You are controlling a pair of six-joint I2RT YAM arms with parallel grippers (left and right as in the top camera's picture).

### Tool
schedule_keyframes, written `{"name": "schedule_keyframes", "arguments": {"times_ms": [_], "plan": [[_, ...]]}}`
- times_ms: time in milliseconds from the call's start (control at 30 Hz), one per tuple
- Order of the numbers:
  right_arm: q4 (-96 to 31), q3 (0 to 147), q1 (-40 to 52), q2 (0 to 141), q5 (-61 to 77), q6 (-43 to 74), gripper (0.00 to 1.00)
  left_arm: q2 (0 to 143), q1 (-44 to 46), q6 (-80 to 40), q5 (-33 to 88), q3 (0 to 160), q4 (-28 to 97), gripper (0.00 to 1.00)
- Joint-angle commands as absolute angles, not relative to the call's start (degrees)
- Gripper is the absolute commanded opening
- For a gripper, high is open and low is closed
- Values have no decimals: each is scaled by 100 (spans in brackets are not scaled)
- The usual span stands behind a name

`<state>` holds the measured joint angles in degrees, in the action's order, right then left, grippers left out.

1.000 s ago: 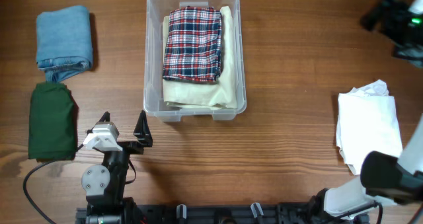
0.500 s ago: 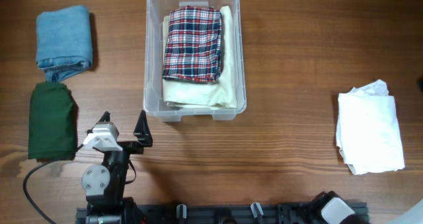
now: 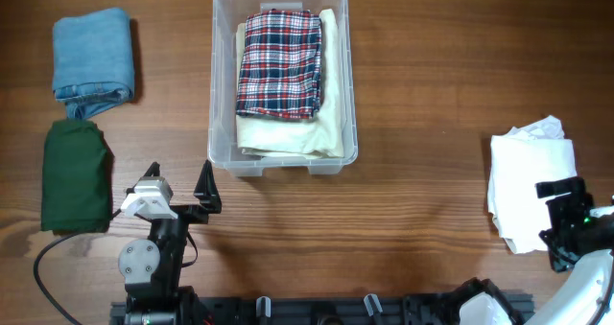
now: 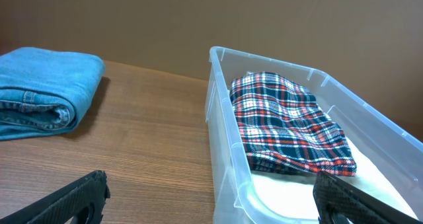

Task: Pack container
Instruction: 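Withdraw the right arm from the bin toward the white cloth, then lower the right gripper to the white cloth's edge and pinch it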

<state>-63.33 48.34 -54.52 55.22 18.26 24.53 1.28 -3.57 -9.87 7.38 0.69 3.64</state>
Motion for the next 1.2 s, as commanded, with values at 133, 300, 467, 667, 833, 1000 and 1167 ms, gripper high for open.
{"name": "schedule_keyframes", "arguments": {"times_ms": [133, 300, 467, 667, 833, 1000, 1167], "plan": [[-6086, 4493, -6084, 5693, 1772, 2543, 100, 130, -399, -939, 720, 34, 373, 100], [-5988, 4486, -6622, 5835, 1503, 2351, 100, 130, -399, -941, 720, 34, 373, 100], [-5780, 4429, -6834, 6217, 1549, 2246, 100, 130, -399, -941, 720, 34, 373, 100], [-5374, 4226, -6834, 6685, 1549, 2296, 100, 130, -399, -939, 720, 34, 373, 100], [-5188, 4101, -6834, 6923, 1520, 2311, 100, 130, -399, -941, 720, 34, 373, 100], [-5037, 3994, -6834, 6967, 1168, 2309, 100, 130, -399, -939, 720, 34, 373, 100], [-4589, 3573, -6834, 7000, 1098, 2316, 100, 130, -399, -939, 720, 34, 373, 100]]}}
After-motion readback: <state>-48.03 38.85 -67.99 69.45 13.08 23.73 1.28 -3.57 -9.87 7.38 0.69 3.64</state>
